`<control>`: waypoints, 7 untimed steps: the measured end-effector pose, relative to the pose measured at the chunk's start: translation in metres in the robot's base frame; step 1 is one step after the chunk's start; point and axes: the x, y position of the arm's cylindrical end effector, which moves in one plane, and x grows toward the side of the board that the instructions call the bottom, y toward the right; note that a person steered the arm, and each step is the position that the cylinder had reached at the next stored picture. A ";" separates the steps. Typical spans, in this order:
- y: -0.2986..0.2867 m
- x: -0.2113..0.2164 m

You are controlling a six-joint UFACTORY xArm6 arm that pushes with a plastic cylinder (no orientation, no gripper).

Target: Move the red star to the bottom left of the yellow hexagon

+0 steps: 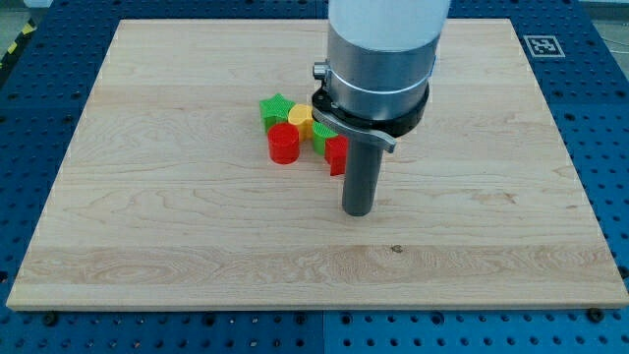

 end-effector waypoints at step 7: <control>-0.034 -0.039</control>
